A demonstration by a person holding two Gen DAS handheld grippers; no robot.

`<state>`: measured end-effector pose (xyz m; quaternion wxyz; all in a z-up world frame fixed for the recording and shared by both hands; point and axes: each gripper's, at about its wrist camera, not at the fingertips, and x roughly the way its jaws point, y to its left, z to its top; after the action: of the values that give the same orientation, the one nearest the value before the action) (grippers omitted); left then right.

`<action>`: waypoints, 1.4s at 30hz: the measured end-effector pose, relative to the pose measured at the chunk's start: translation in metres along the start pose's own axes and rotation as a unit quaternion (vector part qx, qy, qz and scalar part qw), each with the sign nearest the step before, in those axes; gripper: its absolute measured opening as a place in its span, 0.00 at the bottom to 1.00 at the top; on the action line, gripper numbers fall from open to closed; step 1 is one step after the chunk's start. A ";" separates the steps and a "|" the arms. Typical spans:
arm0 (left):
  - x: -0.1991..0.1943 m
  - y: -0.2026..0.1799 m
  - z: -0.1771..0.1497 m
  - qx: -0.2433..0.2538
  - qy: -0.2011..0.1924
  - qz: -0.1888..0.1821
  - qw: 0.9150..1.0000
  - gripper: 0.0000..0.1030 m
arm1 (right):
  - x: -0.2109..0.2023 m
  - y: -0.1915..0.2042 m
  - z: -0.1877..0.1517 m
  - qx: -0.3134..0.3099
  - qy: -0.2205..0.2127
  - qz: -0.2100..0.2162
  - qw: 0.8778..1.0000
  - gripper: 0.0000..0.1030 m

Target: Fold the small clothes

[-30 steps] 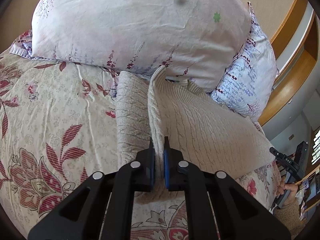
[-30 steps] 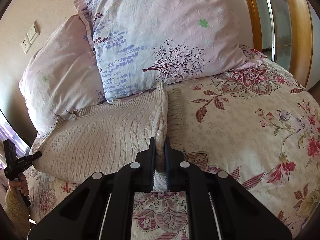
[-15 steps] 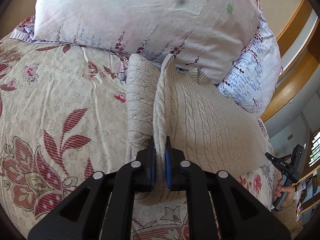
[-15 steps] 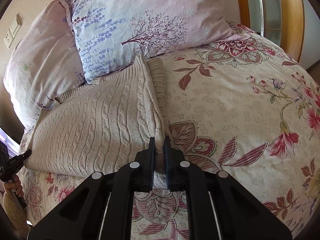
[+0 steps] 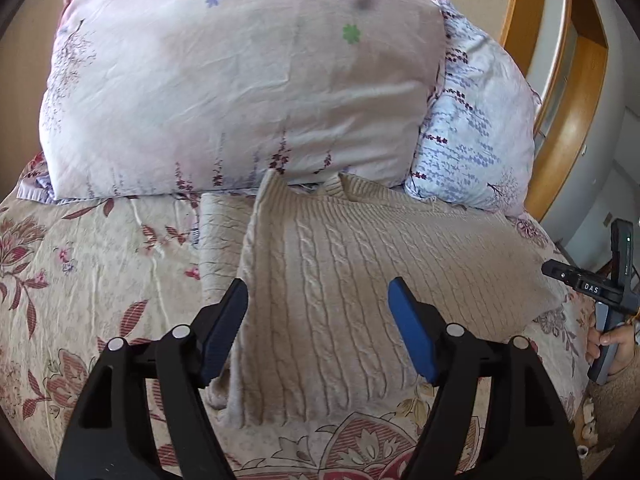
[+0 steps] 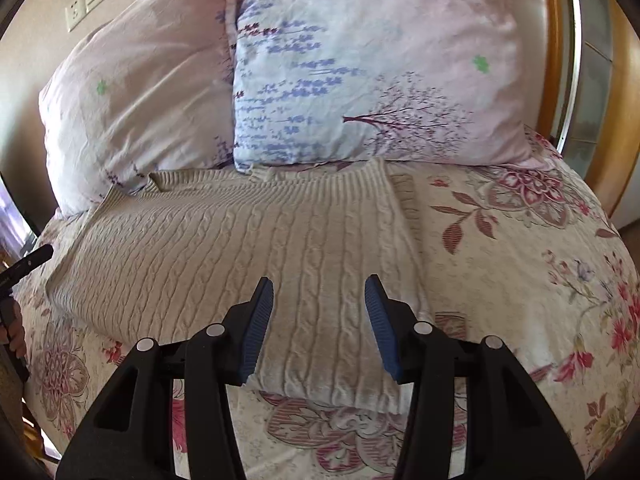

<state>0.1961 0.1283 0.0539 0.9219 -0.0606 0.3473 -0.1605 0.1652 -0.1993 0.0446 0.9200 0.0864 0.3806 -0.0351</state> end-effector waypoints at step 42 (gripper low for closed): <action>0.055 0.107 0.014 -0.259 0.068 -0.087 0.959 0.68 | 0.050 -0.060 0.014 0.178 -0.046 0.220 0.958 0.94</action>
<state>0.2719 0.2105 0.0066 0.8313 -0.3166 0.4321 -0.1485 0.2022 -0.2610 0.0109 0.8912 0.3284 0.2973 0.0974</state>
